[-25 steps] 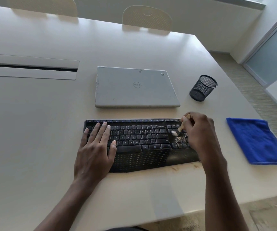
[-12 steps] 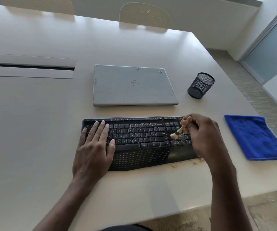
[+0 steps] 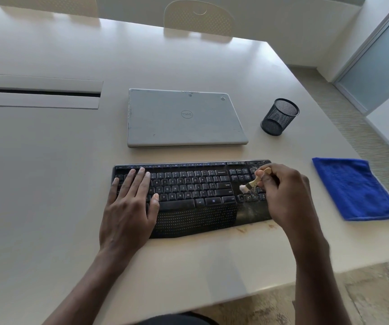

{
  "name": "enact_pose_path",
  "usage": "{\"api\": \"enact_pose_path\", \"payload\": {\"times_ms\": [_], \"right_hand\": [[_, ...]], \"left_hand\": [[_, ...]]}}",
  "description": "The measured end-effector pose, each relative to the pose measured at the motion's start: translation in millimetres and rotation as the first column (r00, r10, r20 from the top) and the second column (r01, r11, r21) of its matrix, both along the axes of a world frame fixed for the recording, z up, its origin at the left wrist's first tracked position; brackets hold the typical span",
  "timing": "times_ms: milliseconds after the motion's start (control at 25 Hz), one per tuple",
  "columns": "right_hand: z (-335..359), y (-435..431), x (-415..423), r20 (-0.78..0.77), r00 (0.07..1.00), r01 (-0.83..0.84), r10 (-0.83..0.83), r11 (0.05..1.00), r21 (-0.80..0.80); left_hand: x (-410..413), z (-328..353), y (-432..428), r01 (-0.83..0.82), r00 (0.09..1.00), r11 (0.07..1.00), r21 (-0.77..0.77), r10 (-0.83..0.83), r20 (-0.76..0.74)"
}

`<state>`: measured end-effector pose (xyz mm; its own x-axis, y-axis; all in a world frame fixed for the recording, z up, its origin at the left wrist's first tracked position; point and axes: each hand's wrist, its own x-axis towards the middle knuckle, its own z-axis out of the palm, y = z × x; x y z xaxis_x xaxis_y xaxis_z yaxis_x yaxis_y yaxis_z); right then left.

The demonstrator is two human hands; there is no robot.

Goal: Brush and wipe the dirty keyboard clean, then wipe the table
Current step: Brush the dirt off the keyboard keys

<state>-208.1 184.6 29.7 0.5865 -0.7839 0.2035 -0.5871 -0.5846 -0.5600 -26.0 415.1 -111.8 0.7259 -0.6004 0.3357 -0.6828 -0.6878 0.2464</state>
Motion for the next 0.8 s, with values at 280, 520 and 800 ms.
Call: {"api": "enact_pose_path", "payload": {"times_ms": [280,520,800], "right_hand": [[5,-4,-12,0.011,1.0,0.021,-0.021,1.0,0.007],[-6,-20,-2,0.016,1.0,-0.006,0.006,1.0,-0.022],[12,-30,-21,-0.038,0.988,-0.15,0.151,0.988,0.041]], "left_hand": [[-1,1,-1,-0.003,1.0,1.0,0.006,0.003,0.003],[0,0,-1,-0.002,1.0,1.0,0.008,0.002,0.005],[0,0,-1,-0.003,1.0,1.0,0.012,0.003,0.004]]}}
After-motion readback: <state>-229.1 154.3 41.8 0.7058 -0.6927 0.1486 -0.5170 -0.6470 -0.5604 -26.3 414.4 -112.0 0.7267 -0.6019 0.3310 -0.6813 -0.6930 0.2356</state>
